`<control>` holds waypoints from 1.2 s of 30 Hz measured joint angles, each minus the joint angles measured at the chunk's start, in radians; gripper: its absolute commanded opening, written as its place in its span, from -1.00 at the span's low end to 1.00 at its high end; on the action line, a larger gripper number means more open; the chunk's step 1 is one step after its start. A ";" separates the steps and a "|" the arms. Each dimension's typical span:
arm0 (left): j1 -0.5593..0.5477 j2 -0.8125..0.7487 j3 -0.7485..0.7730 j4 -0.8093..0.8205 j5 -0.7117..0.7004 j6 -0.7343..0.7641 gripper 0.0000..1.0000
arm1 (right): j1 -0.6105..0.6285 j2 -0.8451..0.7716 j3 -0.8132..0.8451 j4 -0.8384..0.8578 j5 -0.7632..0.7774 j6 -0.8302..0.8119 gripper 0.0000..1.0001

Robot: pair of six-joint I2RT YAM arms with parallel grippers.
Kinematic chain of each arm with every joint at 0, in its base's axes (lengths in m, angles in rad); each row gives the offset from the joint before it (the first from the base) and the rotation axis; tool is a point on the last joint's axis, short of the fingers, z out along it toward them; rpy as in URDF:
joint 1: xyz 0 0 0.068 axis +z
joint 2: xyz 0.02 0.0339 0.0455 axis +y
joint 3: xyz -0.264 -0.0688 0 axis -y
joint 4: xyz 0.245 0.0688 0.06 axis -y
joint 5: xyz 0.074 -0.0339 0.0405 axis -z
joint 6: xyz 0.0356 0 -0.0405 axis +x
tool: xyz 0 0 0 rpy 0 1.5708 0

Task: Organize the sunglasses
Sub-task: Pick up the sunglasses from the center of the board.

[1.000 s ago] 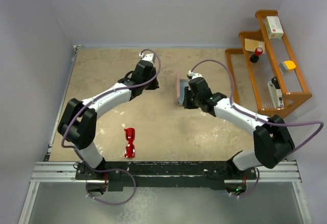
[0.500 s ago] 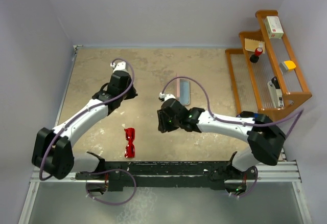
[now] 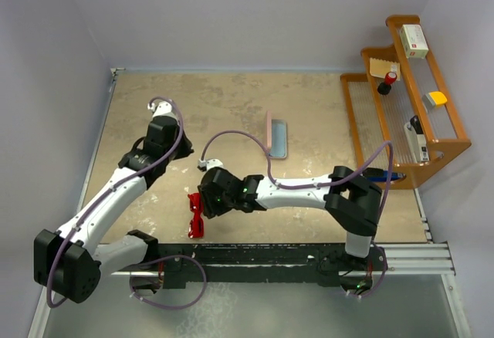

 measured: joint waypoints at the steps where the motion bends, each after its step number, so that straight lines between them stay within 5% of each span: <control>1: 0.005 -0.011 -0.004 -0.007 0.002 0.002 -0.95 | 0.003 0.014 0.016 0.008 -0.002 0.000 -0.11; 36: 0.141 -0.136 -0.029 -0.108 0.039 0.016 -0.97 | 0.027 0.203 0.153 0.102 -0.042 0.016 -0.18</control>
